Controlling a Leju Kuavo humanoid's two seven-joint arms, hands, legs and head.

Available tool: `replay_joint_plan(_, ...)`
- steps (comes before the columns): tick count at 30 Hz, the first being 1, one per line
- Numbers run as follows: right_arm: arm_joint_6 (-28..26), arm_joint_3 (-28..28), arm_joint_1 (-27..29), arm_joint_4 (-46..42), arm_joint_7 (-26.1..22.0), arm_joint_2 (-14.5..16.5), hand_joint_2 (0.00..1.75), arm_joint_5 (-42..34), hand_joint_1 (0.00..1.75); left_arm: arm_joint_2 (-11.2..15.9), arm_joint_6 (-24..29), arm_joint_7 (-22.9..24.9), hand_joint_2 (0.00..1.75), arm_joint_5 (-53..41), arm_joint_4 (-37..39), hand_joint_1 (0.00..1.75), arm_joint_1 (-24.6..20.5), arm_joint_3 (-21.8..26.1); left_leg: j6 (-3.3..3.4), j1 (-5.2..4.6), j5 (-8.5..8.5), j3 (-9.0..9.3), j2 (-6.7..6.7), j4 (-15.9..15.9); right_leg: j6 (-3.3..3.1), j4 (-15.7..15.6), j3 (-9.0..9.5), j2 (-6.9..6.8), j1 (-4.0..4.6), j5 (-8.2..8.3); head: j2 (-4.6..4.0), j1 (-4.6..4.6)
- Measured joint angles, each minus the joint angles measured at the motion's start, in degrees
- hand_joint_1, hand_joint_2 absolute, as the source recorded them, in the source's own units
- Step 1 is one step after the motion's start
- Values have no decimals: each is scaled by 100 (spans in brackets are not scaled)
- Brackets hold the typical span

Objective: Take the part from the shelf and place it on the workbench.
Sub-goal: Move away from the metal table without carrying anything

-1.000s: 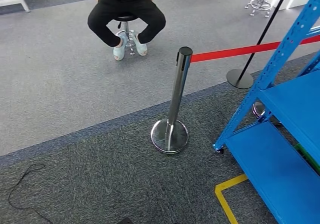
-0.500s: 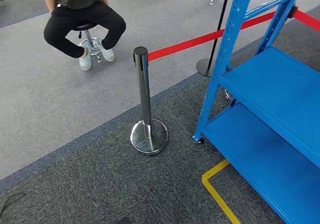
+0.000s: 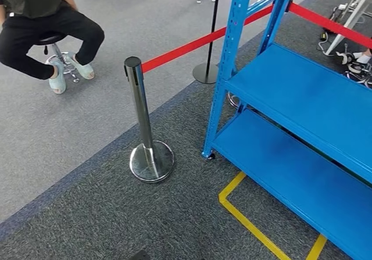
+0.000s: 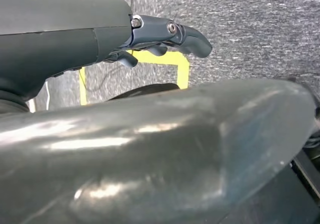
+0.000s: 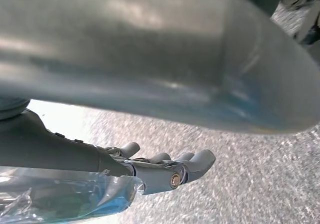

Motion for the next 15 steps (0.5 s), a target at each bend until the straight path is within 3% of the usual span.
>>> replay_joint_plan(1, 0, 0, 12, 0, 2, 0, 0, -1, 0, 3, 9, -2, 0, 0, 0, 0, -2, 1, -1, -6, -11, 10, 75, 0, 0, -29, 35, -18, 0, 60, 0, 1)
replay_joint_plan(2, 0, -1, 23, 0, 3, 0, 0, 0, 0, 4, 15, -4, 0, 0, 0, 0, -4, 1, -9, -9, -25, 28, 144, 0, -7, -287, 190, -52, 2, 208, 0, 2)
replay_joint_plan(4, 0, -1, 21, 0, 5, 0, 0, 0, 0, 3, 20, -7, 0, 0, 0, 0, -5, 1, -52, -29, -68, 79, 267, 7, -47, -1078, 659, -286, 25, 527, 0, 3)
replay_joint_plan(6, -2, 0, -3, 0, 2, 0, 0, 1, 0, 5, 20, -8, 0, 0, 0, 0, -7, 1, -116, -54, -106, 124, 372, 14, -111, -1532, 925, -454, 57, 655, 0, -9)
replay_joint_plan(9, -4, 1, 5, 0, 1, 0, 0, -2, 0, 9, 43, -7, 0, -6, 0, 0, -29, 1, -216, -38, -142, 175, 489, 1, -208, -1595, 929, -290, 74, 674, 0, -19)
replay_joint_plan(11, -12, -1, 10, 0, 4, 0, 0, -5, 0, 10, 101, -3, 0, -16, 0, 0, -39, 1, -281, -18, -319, 92, 285, 225, -268, -1638, 942, -151, 42, 707, 0, -36)
replay_joint_plan(13, -23, -1, -4, 0, 2, 0, 0, -10, 0, 19, 146, -1, 0, -20, 0, 0, -31, 1, -314, -8, -643, -224, 3, 866, -301, -1651, 940, -4, 19, 723, 0, -63)
replay_joint_plan(15, -26, 1, -8, 0, 1, 0, 0, -14, 0, 39, 160, 5, 0, -25, 0, 0, -13, 1, -320, -7, -797, -565, -83, 1447, -312, -1651, 937, 169, 14, 725, 0, -73)
